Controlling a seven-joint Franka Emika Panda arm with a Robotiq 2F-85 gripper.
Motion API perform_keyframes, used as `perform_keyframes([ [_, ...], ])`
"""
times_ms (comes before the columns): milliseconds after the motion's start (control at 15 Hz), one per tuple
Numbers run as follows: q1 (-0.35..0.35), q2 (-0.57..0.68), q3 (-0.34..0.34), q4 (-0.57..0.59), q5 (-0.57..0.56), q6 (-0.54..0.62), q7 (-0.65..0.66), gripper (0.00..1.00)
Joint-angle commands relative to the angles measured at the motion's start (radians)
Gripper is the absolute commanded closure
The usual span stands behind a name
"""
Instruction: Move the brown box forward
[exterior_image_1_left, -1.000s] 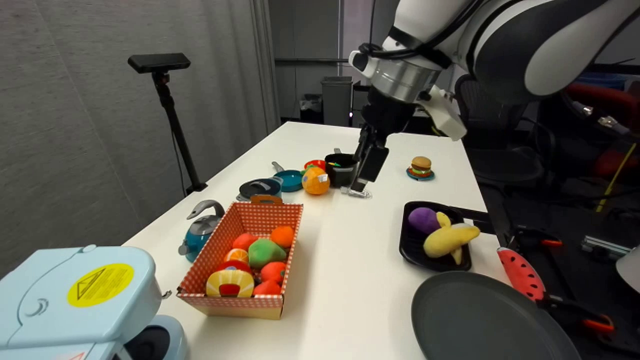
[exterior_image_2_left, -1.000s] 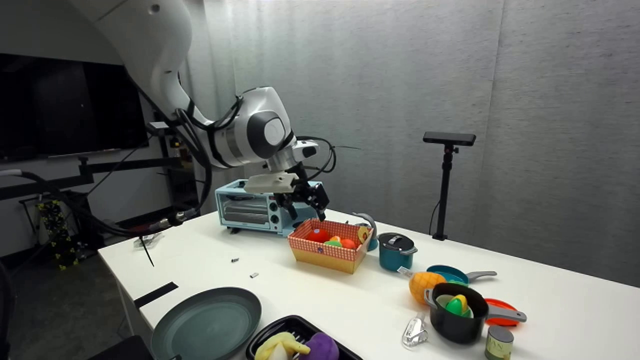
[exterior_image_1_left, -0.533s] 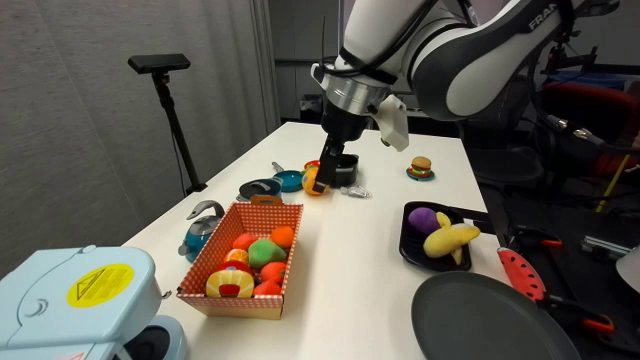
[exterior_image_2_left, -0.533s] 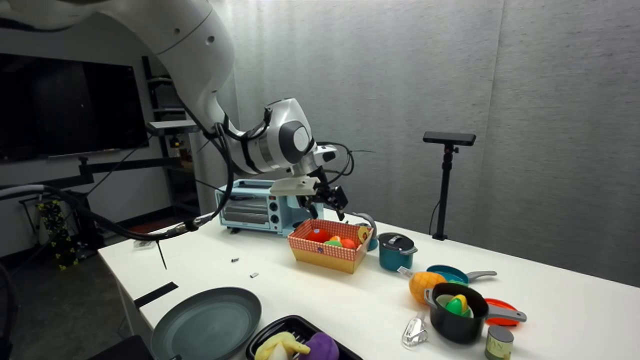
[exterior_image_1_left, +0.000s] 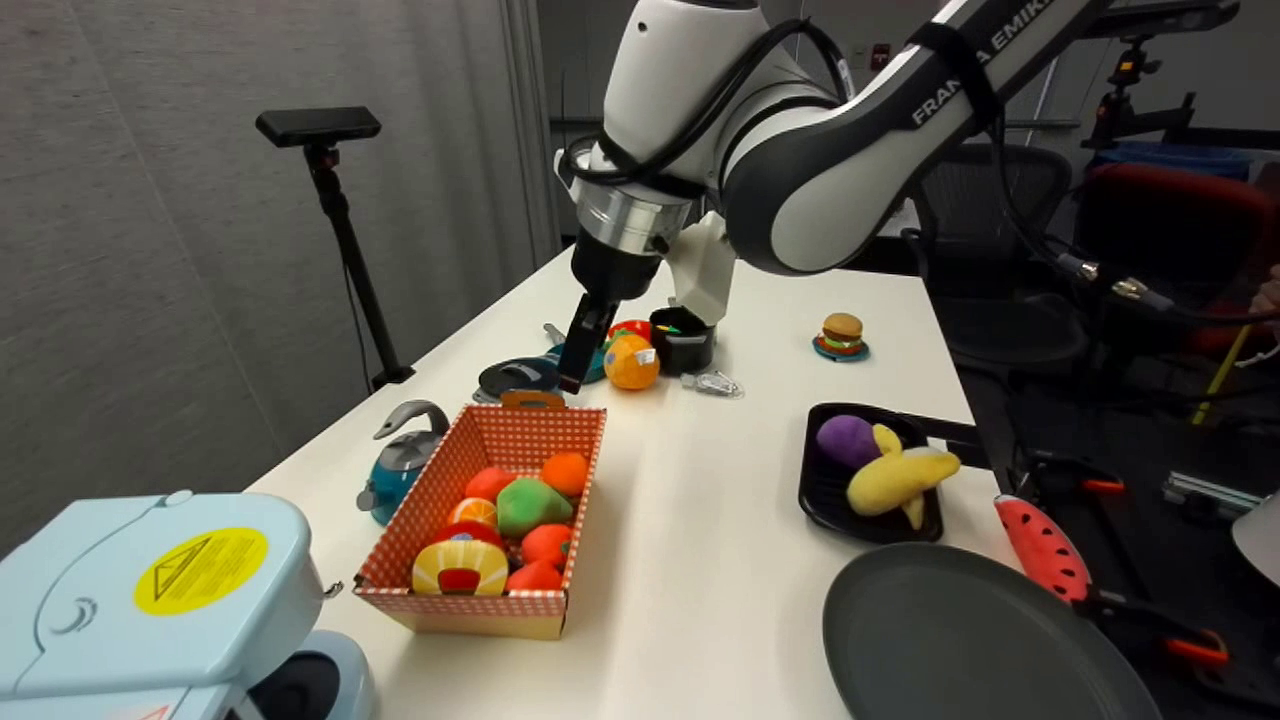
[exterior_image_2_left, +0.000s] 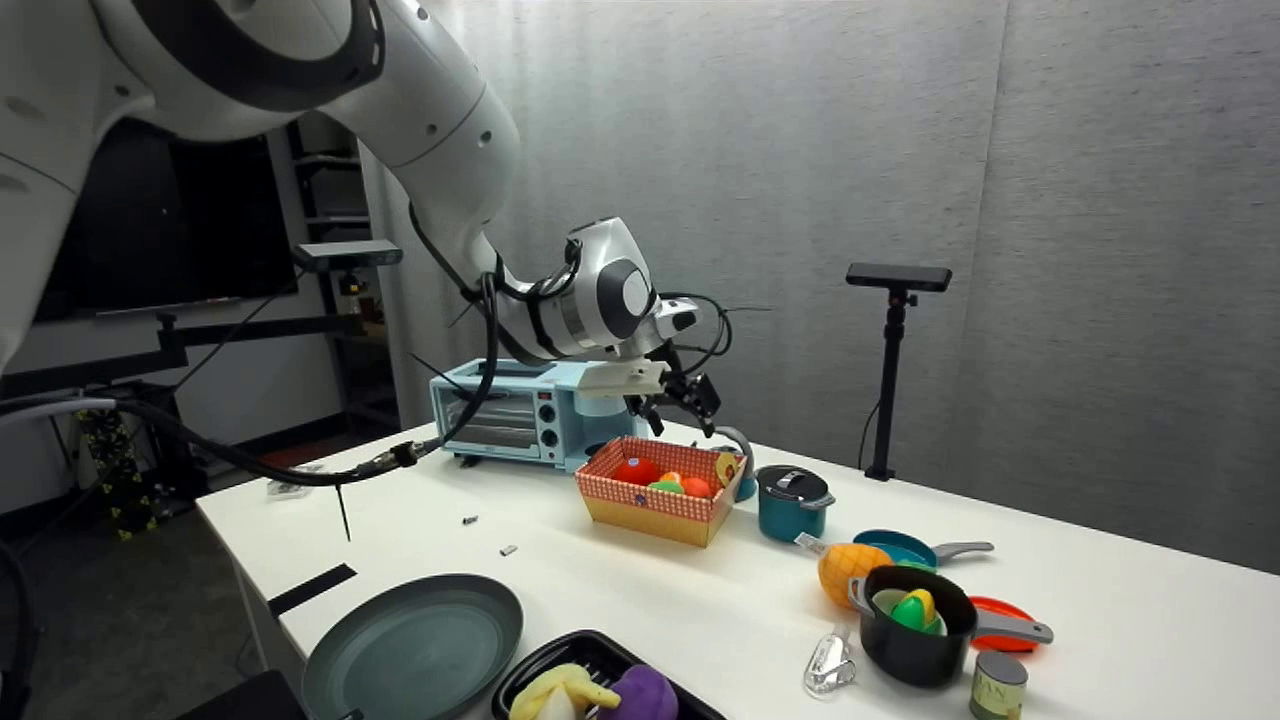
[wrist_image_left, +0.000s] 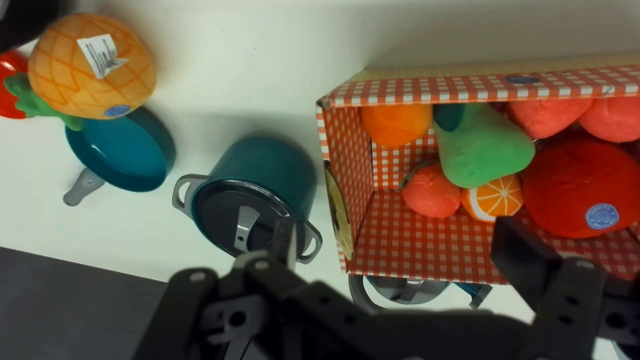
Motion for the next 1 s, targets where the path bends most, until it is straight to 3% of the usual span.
perform_keyframes([
  [0,0.047,0.084,-0.031,0.121,0.020,-0.049,0.011,0.00],
  [467,0.102,0.152,-0.041,0.188,0.025,-0.046,0.013,0.00],
  [933,0.108,0.195,-0.037,0.182,0.065,-0.048,0.012,0.00],
])
